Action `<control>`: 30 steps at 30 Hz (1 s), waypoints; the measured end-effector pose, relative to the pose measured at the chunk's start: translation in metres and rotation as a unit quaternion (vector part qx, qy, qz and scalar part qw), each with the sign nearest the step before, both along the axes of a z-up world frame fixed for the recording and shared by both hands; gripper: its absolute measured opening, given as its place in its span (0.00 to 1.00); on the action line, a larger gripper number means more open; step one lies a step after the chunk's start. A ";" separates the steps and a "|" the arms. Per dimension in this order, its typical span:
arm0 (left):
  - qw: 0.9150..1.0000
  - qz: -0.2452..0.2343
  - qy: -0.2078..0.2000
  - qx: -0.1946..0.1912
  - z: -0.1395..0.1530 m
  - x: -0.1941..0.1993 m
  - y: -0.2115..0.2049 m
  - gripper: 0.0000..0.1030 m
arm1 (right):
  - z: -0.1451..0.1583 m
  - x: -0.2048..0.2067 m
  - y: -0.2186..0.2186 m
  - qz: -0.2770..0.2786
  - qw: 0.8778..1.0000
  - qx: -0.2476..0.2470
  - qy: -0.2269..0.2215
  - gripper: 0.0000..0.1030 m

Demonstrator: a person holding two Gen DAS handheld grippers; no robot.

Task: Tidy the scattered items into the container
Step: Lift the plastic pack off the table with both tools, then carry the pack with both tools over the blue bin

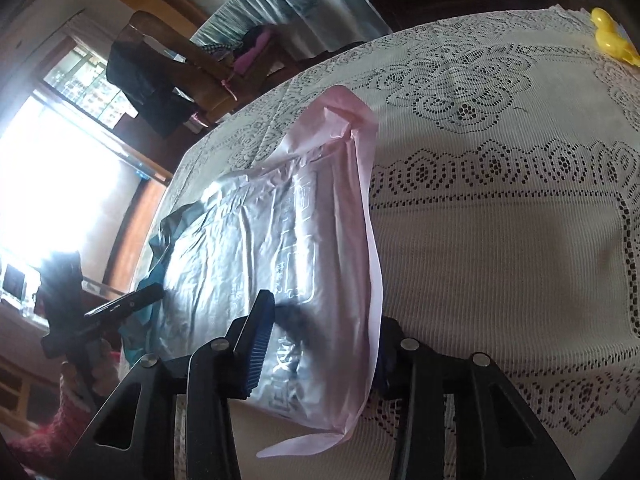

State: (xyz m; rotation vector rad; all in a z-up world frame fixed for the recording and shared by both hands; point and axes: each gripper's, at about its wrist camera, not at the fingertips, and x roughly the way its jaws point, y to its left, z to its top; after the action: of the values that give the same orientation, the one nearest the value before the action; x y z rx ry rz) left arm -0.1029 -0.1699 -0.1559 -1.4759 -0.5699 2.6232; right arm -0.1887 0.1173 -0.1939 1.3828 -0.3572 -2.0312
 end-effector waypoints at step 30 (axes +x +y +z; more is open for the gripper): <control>0.996 0.047 0.054 -0.061 0.063 0.080 -0.052 0.13 | 0.068 0.057 -0.056 0.075 0.992 -0.041 0.097 0.35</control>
State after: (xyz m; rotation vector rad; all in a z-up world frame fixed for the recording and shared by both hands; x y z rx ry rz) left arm -0.0226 -0.2224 -0.0932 -1.3598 -0.4885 2.8350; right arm -0.1318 0.0618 -0.1257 1.1174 -0.2410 -1.9836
